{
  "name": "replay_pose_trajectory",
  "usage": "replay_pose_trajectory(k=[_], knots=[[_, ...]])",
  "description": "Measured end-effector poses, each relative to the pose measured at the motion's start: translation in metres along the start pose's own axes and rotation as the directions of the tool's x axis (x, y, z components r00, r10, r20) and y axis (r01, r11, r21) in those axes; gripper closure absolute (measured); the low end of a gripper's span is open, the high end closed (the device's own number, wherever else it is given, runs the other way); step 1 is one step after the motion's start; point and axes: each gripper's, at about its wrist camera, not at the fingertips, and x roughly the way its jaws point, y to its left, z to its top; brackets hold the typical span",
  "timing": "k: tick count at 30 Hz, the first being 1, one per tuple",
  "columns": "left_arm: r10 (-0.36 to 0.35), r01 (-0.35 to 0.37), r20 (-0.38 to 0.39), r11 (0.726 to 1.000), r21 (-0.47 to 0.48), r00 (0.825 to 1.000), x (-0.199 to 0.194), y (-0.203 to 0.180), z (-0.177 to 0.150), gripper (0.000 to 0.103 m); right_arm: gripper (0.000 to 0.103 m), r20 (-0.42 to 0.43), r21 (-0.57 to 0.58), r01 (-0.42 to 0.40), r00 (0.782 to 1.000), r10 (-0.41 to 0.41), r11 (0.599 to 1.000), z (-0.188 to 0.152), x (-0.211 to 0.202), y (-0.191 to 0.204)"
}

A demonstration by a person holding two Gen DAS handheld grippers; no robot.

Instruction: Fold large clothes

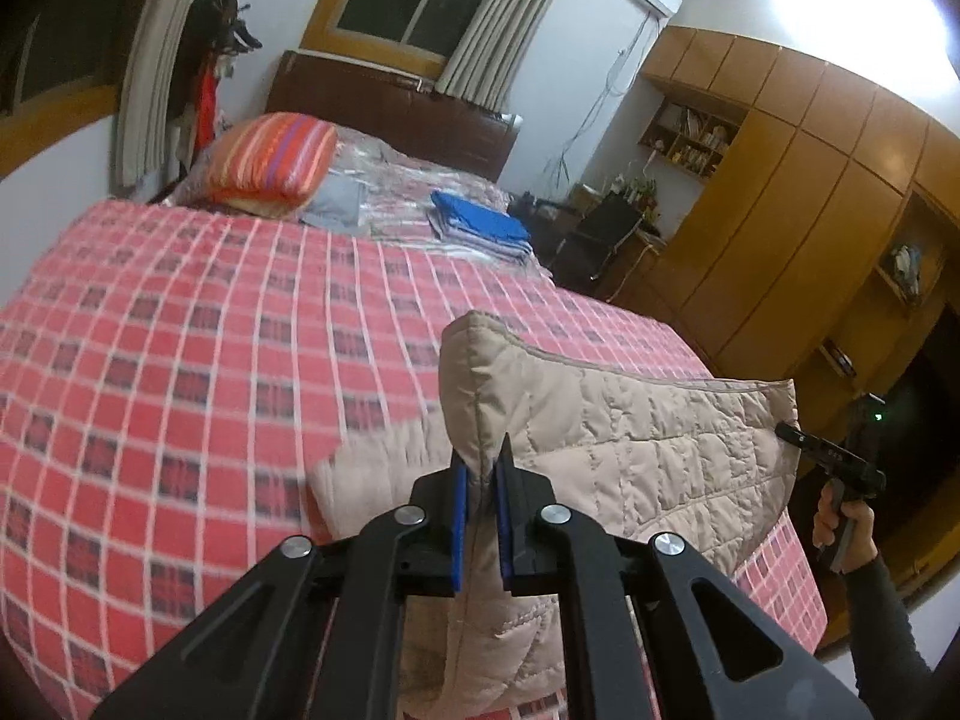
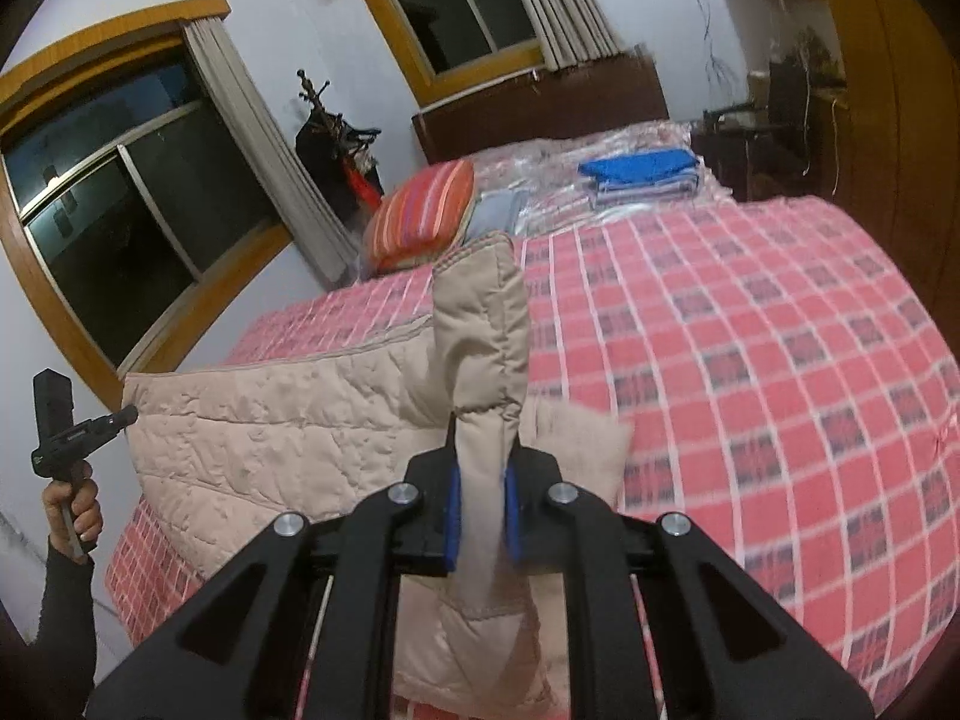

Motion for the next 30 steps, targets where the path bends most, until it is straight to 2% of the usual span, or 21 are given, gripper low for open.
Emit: replay_pose_trajectory(k=[6,12,19,26,30], knots=[[0.052,-0.052,-0.016,0.998,-0.019,0.999,0.040,0.011,0.042,0.095,0.093,0.017,-0.003,0.051,0.999,-0.051,0.999,0.038,0.039,-0.010],[0.084,-0.089,-0.067,0.993,-0.078,0.994,0.095,0.040,0.055,0.095,0.093,-0.022,-0.007,0.097,0.995,-0.097,0.995,0.051,0.097,-0.023],[0.089,-0.120,-0.173,0.977,-0.179,0.981,0.159,0.089,0.044,0.095,0.093,-0.122,0.017,0.131,0.984,-0.128,0.991,0.049,0.172,-0.050],[0.057,-0.143,-0.293,0.950,-0.279,0.954,0.210,0.132,0.015,0.095,0.093,-0.254,0.103,0.125,0.962,-0.096,0.987,0.032,0.224,-0.084],[0.037,-0.142,-0.321,0.939,-0.312,0.946,0.221,0.145,-0.001,0.095,0.092,-0.317,0.172,0.113,0.947,-0.053,0.979,0.023,0.242,-0.100]])
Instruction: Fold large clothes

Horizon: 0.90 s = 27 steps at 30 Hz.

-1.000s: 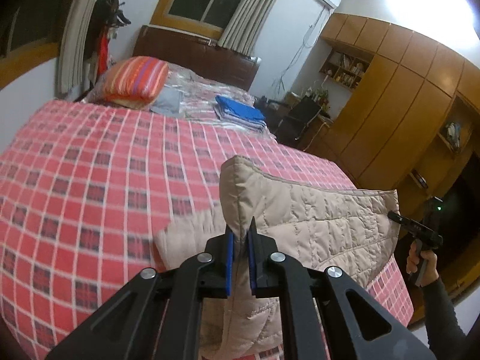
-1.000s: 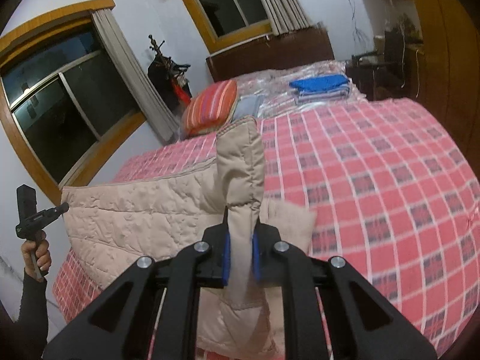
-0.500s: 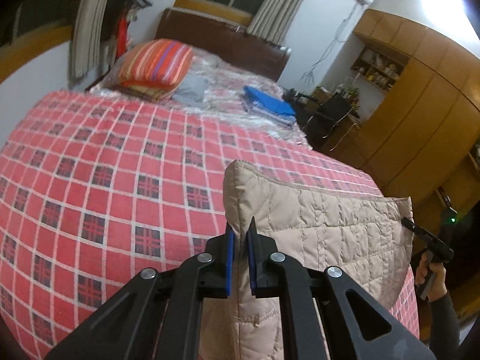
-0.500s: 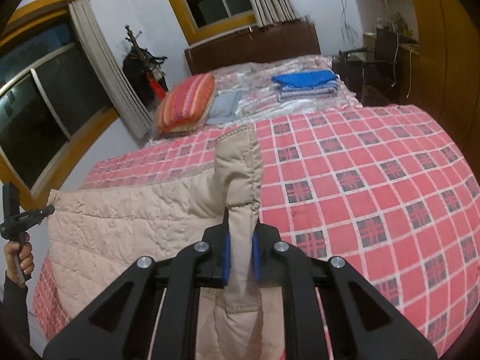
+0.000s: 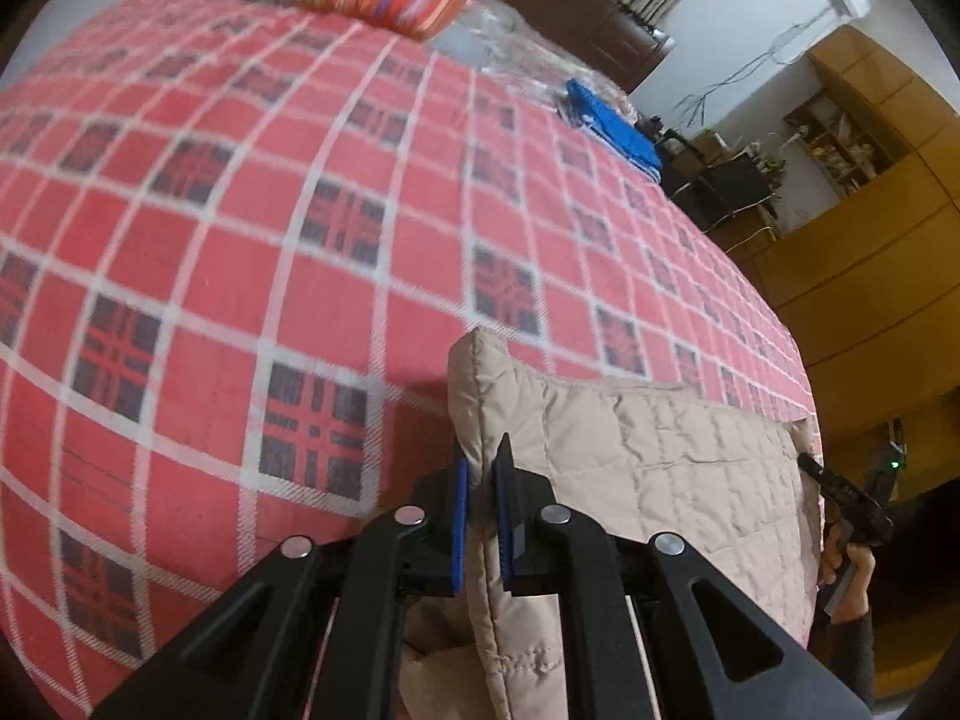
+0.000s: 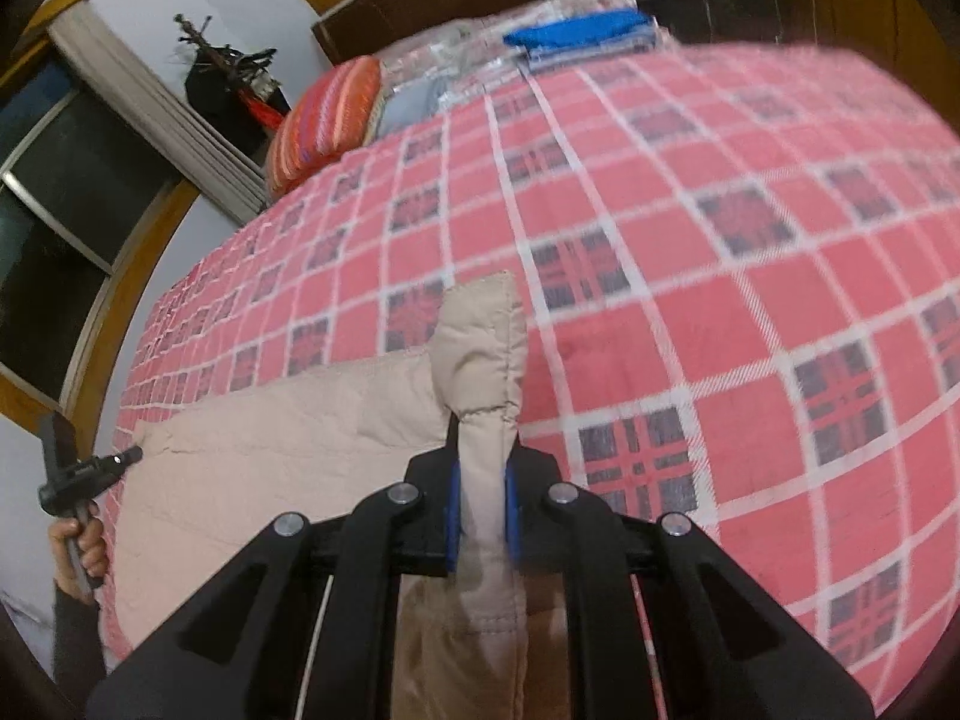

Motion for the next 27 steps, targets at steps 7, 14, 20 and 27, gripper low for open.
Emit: replay_pose_trajectory(k=[7,14,20,27], knots=[[0.071,-0.071,0.007,0.997,-0.035,0.997,-0.002,0.008,-0.001,0.073,0.070,-0.070,0.083,-0.002,0.998,0.008,0.997,-0.007,0.010,-0.016],[-0.174,0.176,0.098,0.984,-0.010,0.980,-0.063,-0.027,-0.013,0.061,0.059,0.032,0.076,-0.169,0.985,0.167,0.983,-0.009,-0.055,-0.001],[-0.038,0.038,-0.033,0.999,-0.003,0.999,-0.005,-0.024,-0.031,0.064,0.069,-0.108,0.123,-0.187,0.974,0.201,0.975,-0.038,-0.017,-0.009],[0.005,-0.005,0.005,1.000,-0.010,1.000,-0.020,-0.019,-0.043,0.071,0.086,-0.129,0.113,-0.097,0.985,0.112,0.989,-0.041,-0.018,-0.013]])
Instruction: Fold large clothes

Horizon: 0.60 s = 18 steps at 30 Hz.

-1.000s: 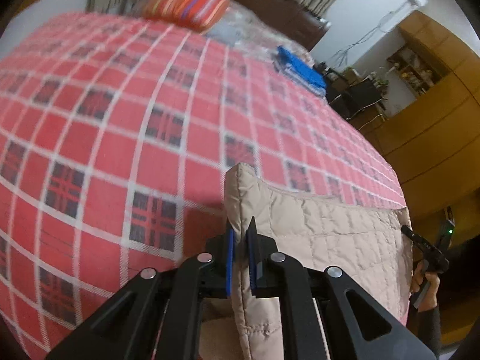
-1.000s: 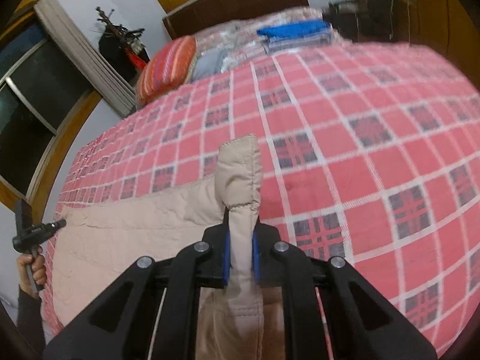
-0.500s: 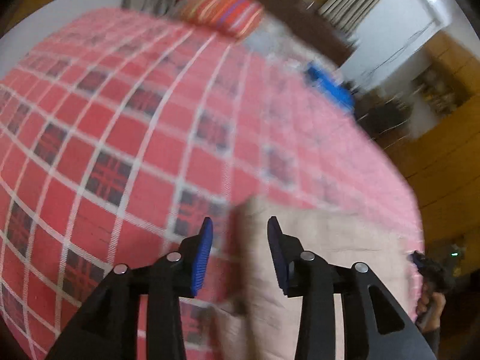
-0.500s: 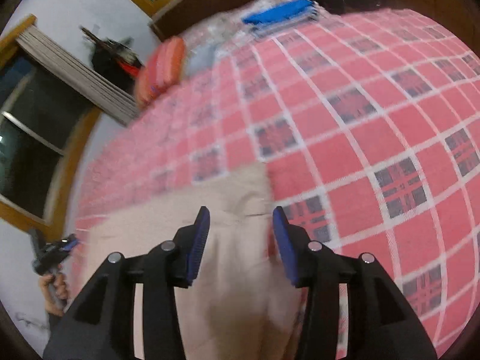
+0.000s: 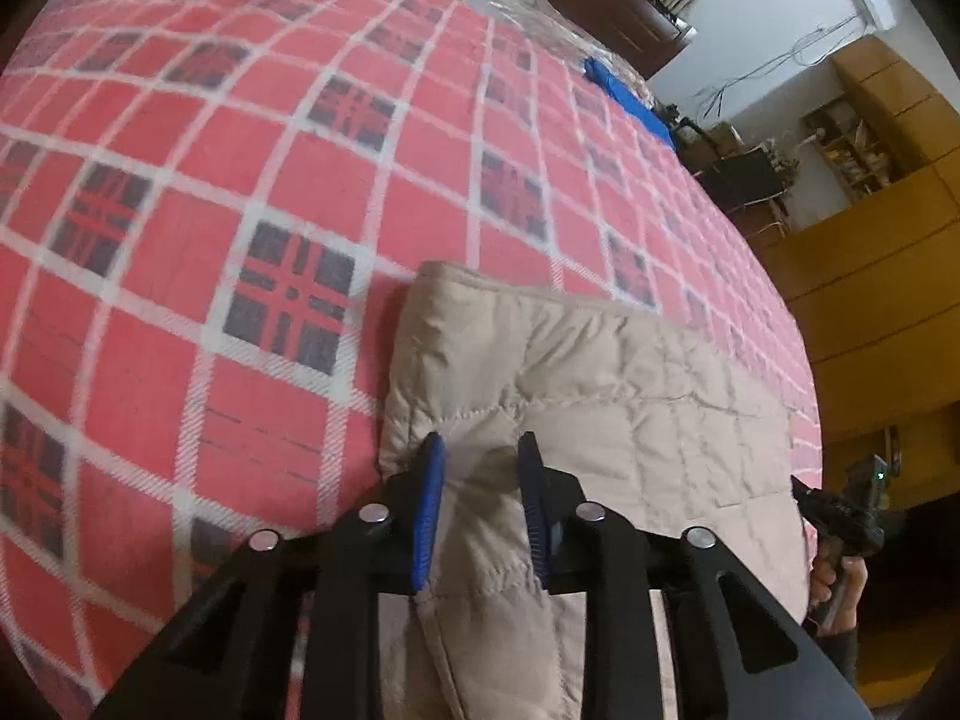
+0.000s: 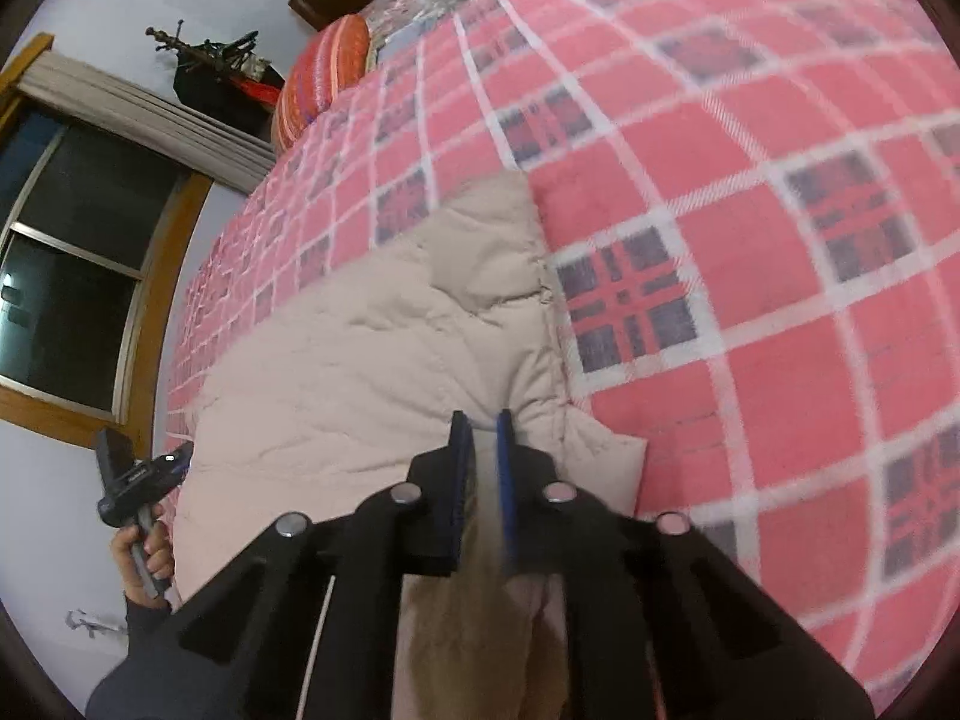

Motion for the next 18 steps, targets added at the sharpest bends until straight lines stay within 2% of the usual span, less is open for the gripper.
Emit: replay_pose_trajectory(k=[2,3,6,7,8,10,11,12,13,15,18], knots=[[-0.036,0.033,0.035,0.997,0.067,0.999,-0.026,-0.015,-0.010,0.069,0.081,0.016,-0.027,-0.054,0.998,0.054,0.998,-0.015,-0.021,0.014],[-0.088,0.084,0.034,0.990,0.115,0.996,-0.043,-0.025,-0.025,0.067,0.081,0.013,-0.056,-0.080,0.997,0.081,0.995,-0.028,-0.032,0.023],[-0.165,0.165,-0.019,0.969,0.183,0.986,-0.058,-0.038,-0.063,0.066,0.079,0.000,-0.134,-0.129,0.992,0.130,0.983,-0.069,-0.052,0.039],[-0.157,0.163,-0.047,0.966,0.199,0.987,-0.053,-0.038,-0.077,0.066,0.079,-0.007,-0.138,-0.119,0.993,0.119,0.983,-0.080,-0.050,0.039],[-0.117,0.129,-0.066,0.968,0.214,0.991,-0.043,-0.036,-0.089,0.066,0.079,-0.015,-0.137,-0.097,0.995,0.096,0.986,-0.087,-0.045,0.036],[-0.076,0.091,-0.077,0.973,0.213,0.994,-0.026,-0.027,-0.096,0.069,0.088,-0.033,-0.106,-0.059,0.998,0.056,0.993,-0.092,-0.029,0.023],[-0.071,0.084,-0.076,0.978,0.191,0.995,-0.017,-0.019,-0.098,0.077,0.100,-0.036,-0.103,-0.036,0.999,0.032,0.994,-0.095,-0.021,0.020],[-0.062,0.075,-0.074,0.980,0.183,0.995,-0.013,-0.016,-0.099,0.082,0.103,-0.037,-0.102,-0.011,0.999,0.008,0.995,-0.096,-0.015,0.018],[-0.059,0.071,-0.070,0.981,0.181,0.996,-0.014,-0.016,-0.099,0.082,0.103,-0.036,-0.085,-0.012,0.999,0.009,0.996,-0.097,-0.015,0.018],[-0.046,0.056,-0.057,0.981,0.184,0.997,-0.024,-0.022,-0.099,0.078,0.093,-0.011,-0.090,-0.002,1.000,0.002,0.996,-0.099,-0.025,0.026],[-0.116,0.115,-0.007,0.968,0.224,0.993,-0.067,-0.035,-0.120,0.070,0.088,0.040,-0.145,-0.045,0.998,0.051,0.988,-0.125,-0.059,0.049]])
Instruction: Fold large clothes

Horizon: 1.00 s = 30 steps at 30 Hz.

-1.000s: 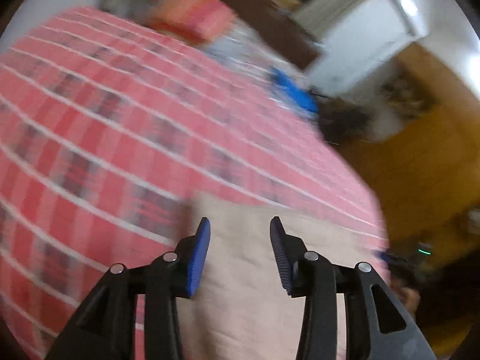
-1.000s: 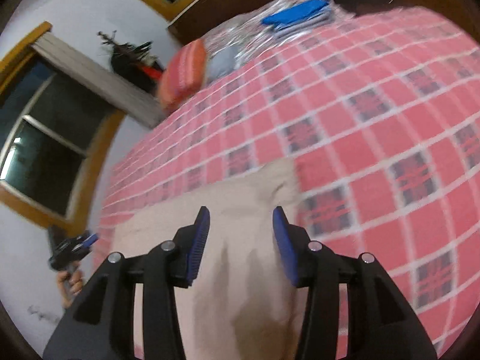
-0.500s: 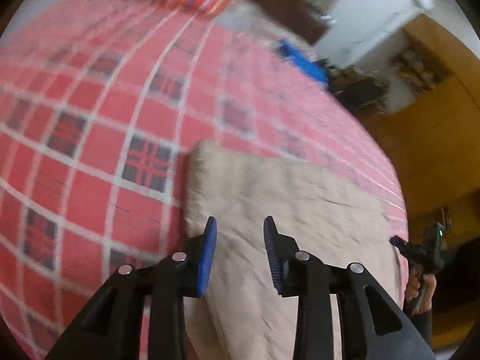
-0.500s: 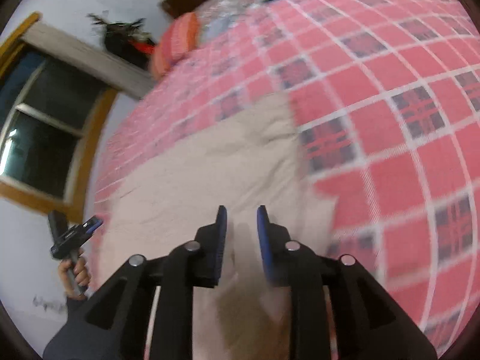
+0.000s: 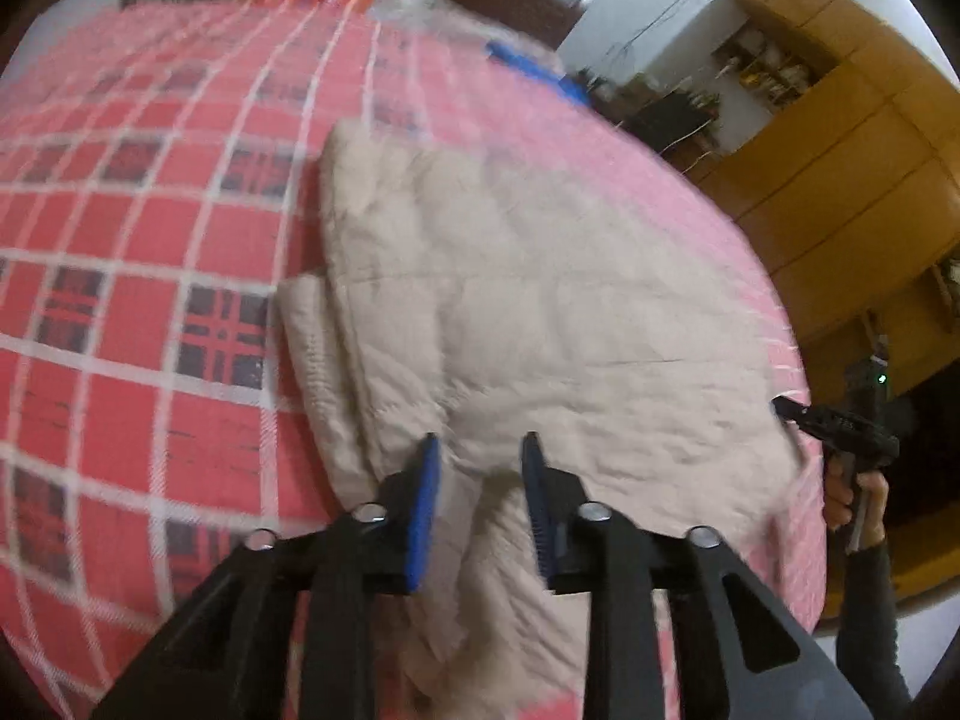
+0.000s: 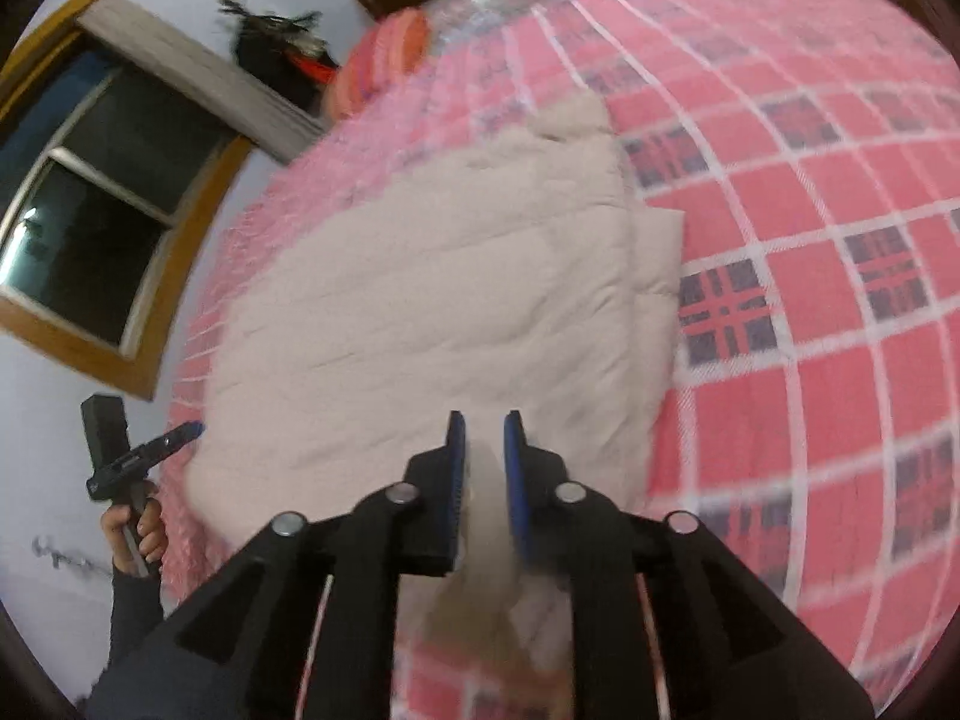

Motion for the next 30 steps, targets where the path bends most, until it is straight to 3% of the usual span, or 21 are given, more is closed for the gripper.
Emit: replay_pose_trajectory(k=[3,6,8,10,13,14,15,17,18,20,22,23,27,30], knots=[[-0.102,0.103,-0.018,0.993,0.060,0.995,-0.020,-0.015,-0.030,0.065,0.084,0.000,-0.046,-0.037,0.999,0.037,0.998,-0.028,-0.010,0.021],[-0.059,0.066,-0.087,0.994,0.082,0.994,0.006,-0.010,-0.046,0.065,0.090,-0.041,-0.067,0.039,0.998,-0.042,0.997,-0.046,0.012,0.019],[-0.059,0.067,-0.118,0.996,0.064,0.991,0.024,0.003,-0.051,0.072,0.101,-0.070,-0.024,0.071,0.995,-0.072,0.997,-0.045,0.029,0.006],[-0.082,0.087,-0.118,0.995,0.041,0.990,0.019,0.007,-0.050,0.073,0.103,-0.065,-0.018,0.098,0.993,-0.099,0.995,-0.042,0.026,0.009],[-0.121,0.125,-0.092,0.991,0.041,0.988,-0.013,0.007,-0.044,0.058,0.082,0.014,-0.107,0.188,0.982,-0.187,0.976,-0.050,-0.002,0.049],[-0.133,0.136,-0.072,0.990,0.034,0.989,-0.025,0.012,-0.042,0.044,0.071,0.050,-0.162,0.246,0.969,-0.241,0.955,-0.058,-0.009,0.066],[-0.134,0.135,-0.053,0.990,0.025,0.990,-0.036,0.021,-0.039,0.027,0.058,0.096,-0.234,0.316,0.948,-0.302,0.919,-0.066,-0.013,0.090],[-0.119,0.119,-0.040,0.993,0.000,0.992,-0.045,0.037,-0.038,0.019,0.038,0.184,-0.373,0.426,0.905,-0.384,0.824,-0.088,-0.007,0.139],[-0.115,0.113,-0.042,0.993,-0.034,0.993,-0.048,0.051,-0.034,0.019,0.034,0.217,-0.426,0.465,0.885,-0.412,0.776,-0.100,-0.002,0.158],[-0.143,0.137,-0.044,0.985,-0.109,0.989,-0.050,0.072,-0.030,0.019,0.033,0.277,-0.525,0.529,0.847,-0.454,0.667,-0.128,0.013,0.194],[-0.205,0.194,-0.044,0.964,-0.181,0.978,-0.048,0.093,-0.025,0.019,0.031,0.316,-0.607,0.554,0.826,-0.466,0.570,-0.156,0.035,0.226],[-0.221,0.207,-0.045,0.956,-0.208,0.974,-0.046,0.101,-0.022,0.019,0.031,0.328,-0.630,0.562,0.818,-0.473,0.536,-0.165,0.043,0.233],[-0.286,0.265,-0.041,0.925,-0.274,0.957,-0.031,0.120,-0.009,0.019,0.031,0.413,-0.718,0.608,0.764,-0.496,0.339,-0.209,0.095,0.265],[-0.318,0.291,-0.043,0.908,-0.302,0.947,-0.009,0.118,0.007,0.018,0.030,0.462,-0.734,0.630,0.737,-0.493,0.254,-0.224,0.120,0.285]])
